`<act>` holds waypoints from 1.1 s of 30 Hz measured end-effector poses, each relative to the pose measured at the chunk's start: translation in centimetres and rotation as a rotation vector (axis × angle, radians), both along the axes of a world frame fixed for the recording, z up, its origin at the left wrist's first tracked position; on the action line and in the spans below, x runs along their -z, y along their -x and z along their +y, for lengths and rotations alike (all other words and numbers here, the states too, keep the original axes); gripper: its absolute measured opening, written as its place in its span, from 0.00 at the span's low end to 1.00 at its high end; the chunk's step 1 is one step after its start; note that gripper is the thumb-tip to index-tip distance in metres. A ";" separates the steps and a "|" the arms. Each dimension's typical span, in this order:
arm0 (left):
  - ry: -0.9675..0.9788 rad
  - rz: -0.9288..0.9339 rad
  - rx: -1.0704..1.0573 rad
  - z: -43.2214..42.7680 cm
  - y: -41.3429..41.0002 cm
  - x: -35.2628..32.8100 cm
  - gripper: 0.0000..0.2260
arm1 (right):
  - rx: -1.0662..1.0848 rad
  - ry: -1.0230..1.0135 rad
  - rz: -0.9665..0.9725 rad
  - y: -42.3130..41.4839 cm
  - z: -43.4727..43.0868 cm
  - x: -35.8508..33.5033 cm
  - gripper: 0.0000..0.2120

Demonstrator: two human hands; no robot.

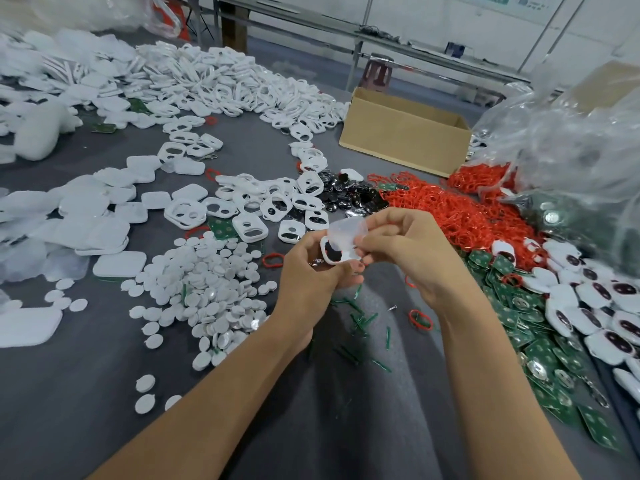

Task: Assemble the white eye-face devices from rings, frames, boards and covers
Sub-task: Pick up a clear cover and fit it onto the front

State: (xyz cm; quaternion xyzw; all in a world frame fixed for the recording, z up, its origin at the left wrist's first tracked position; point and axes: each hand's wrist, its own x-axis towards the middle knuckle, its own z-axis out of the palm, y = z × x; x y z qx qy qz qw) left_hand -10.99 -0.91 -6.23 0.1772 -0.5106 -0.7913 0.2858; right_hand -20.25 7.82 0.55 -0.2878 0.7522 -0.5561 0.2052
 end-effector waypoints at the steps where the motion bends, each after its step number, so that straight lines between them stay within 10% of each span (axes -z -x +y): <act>1: -0.001 0.005 -0.007 0.0 0.0 0.0 0.15 | -0.001 -0.013 0.003 -0.1 -0.2 0.1 0.06; 33: -0.179 -0.001 -0.050 -0.1 0.5 0.2 0.11 | 0.106 -0.208 0.345 0.2 -0.5 0.9 0.05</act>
